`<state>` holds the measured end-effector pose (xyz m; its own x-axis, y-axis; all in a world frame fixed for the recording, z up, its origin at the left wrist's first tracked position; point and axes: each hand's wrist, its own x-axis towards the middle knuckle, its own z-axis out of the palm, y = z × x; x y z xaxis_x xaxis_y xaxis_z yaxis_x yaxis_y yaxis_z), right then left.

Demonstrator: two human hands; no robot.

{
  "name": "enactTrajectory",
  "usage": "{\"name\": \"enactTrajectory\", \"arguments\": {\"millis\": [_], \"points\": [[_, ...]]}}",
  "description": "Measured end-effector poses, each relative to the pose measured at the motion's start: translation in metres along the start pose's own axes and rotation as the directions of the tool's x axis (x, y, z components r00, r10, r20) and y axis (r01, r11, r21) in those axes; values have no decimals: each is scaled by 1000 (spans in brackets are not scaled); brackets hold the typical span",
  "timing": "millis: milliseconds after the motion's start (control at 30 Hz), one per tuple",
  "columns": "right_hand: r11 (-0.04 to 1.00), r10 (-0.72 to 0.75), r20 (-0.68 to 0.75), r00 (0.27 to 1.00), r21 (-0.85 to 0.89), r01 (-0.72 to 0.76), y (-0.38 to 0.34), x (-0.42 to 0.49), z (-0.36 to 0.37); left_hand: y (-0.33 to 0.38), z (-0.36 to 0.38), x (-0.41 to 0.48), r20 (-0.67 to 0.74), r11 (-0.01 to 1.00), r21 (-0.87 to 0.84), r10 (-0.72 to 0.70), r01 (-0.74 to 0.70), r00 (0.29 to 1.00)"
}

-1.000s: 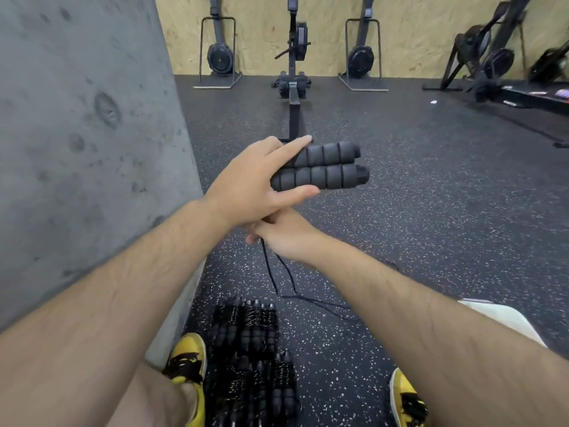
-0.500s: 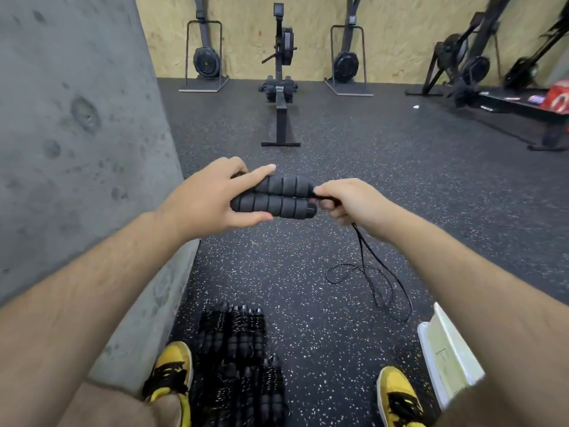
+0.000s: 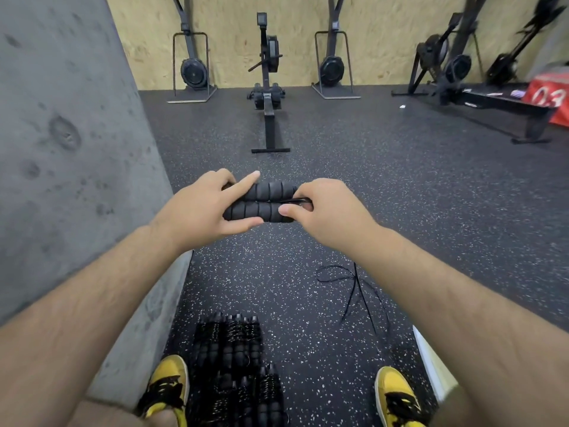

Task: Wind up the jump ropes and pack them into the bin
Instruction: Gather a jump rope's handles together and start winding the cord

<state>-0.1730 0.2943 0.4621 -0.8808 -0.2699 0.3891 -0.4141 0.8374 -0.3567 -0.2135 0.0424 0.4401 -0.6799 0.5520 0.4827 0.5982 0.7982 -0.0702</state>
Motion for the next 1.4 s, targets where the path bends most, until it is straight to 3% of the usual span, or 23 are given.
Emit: {"name": "enactTrajectory", "arguments": {"millis": [200, 367, 533, 667, 867, 1000, 1100, 1233, 1333, 1400], "points": [[967, -98, 41, 994, -230, 105, -5, -3, -16, 11, -10, 0, 53, 993, 97, -67, 61, 996], [918, -205, 103, 973, -325, 227, -3, -4, -29, 15, -7, 0, 99, 984, 173, -64, 46, 993], [889, -319, 64, 946, -326, 322, 11, 2, -35, 20, -9, -2, 128, 989, 147, -22, 3, 992], [905, -319, 72, 945, -273, 326, 25, 15, -42, 32, -8, -8, 148, 998, -33, 57, -53, 987], [985, -147, 64, 987, 101, 140, 49, 15, -23, 47, -17, -8, 27, 965, -255, 66, -57, 997], [857, 5, 179, 984, 506, -96, 28, 3, 5, 46, -18, -3, -44, 977, -212, 3, -13, 999], [845, 150, 268, 952, 465, -264, 17, 2, 27, 39, -15, 1, -82, 997, -68, -41, 36, 996], [709, 230, 395, 890, 558, -431, 4, -1, 33, 31, -10, 5, -154, 985, 91, -132, 147, 979], [725, 220, 457, 862, 515, -458, -11, -11, 26, 21, -5, 6, -160, 965, 179, -164, 192, 973], [816, 200, 456, 867, 413, -405, -21, -18, 17, 13, -1, 5, -135, 954, 219, -177, 204, 975]]}}
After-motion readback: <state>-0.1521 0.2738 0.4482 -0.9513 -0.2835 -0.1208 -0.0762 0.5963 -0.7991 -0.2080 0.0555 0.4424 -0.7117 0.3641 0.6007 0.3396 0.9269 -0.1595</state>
